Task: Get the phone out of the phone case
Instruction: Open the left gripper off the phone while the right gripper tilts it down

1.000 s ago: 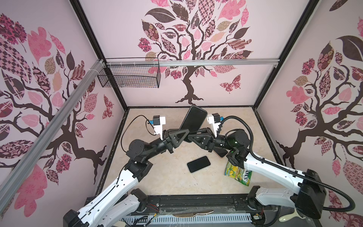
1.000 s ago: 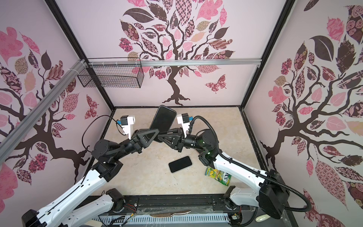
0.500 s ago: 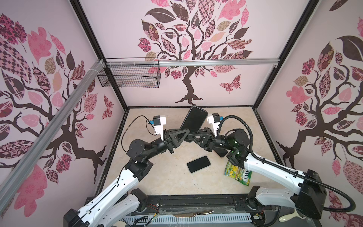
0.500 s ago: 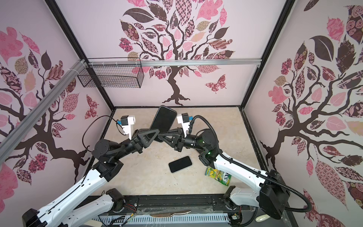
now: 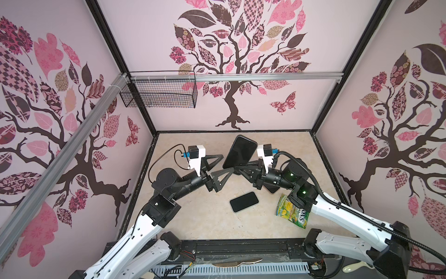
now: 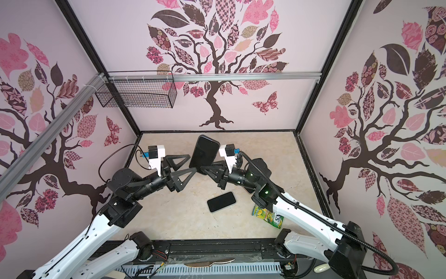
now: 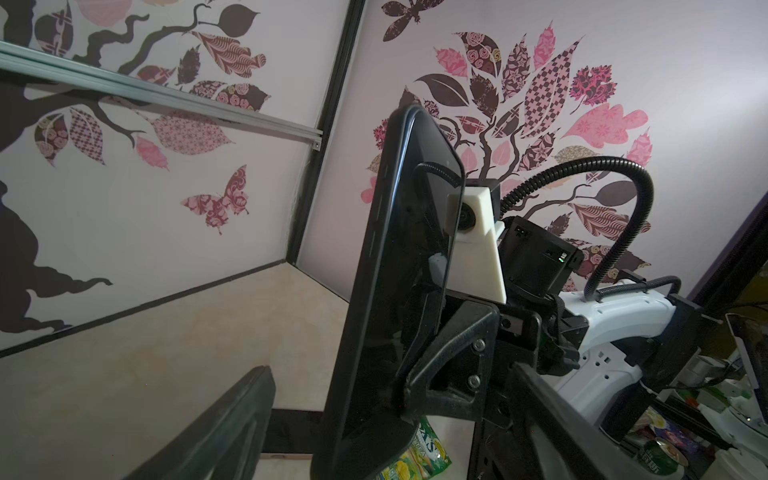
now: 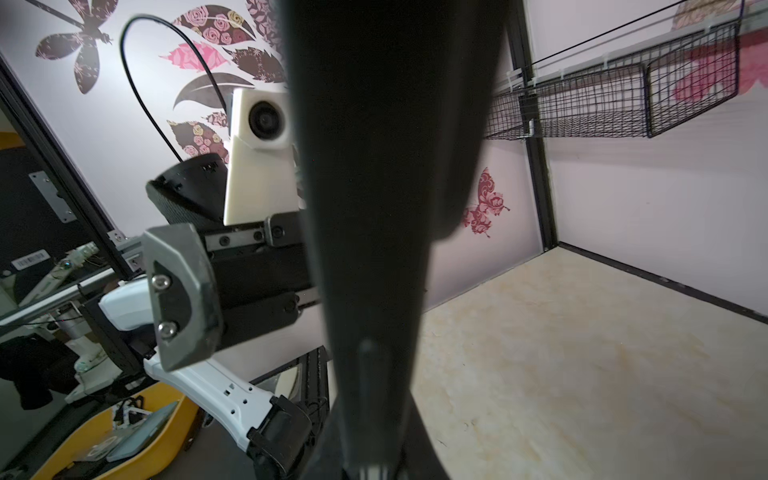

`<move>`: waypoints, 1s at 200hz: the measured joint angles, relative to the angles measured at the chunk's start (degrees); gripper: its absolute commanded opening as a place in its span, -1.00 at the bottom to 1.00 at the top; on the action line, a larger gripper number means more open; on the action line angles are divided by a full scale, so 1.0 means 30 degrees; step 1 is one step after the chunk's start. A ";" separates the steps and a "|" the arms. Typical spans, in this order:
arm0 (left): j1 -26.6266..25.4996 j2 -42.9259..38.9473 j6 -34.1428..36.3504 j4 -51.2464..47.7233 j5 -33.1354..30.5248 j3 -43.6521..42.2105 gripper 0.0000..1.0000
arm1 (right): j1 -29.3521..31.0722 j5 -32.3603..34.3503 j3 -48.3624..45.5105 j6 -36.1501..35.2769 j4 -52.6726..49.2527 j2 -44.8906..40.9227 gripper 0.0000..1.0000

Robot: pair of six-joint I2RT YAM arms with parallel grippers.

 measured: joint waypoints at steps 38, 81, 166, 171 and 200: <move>0.0000 -0.0138 0.6113 -0.2346 0.0772 0.1705 0.71 | 0.0000 0.0998 0.0488 -0.4299 -0.3818 -0.0641 -1.00; 0.0000 0.0415 1.0899 -0.4109 0.1647 0.2841 0.49 | -0.0007 0.1756 0.1282 -0.7956 -0.7074 -0.0648 -1.00; 0.0000 0.0707 1.3340 -0.4306 0.2448 0.3045 0.12 | -0.0007 0.1610 0.1479 -1.0120 -0.9012 -0.0648 -1.00; 0.0000 0.0707 1.3355 -0.4277 0.2492 0.3045 0.10 | -0.0007 0.1588 0.1552 -1.0120 -0.9107 -0.0648 -1.00; 0.0000 0.0707 1.3333 -0.4277 0.2550 0.3045 0.03 | -0.0007 0.1399 0.1763 -1.0112 -0.9216 -0.0648 -1.00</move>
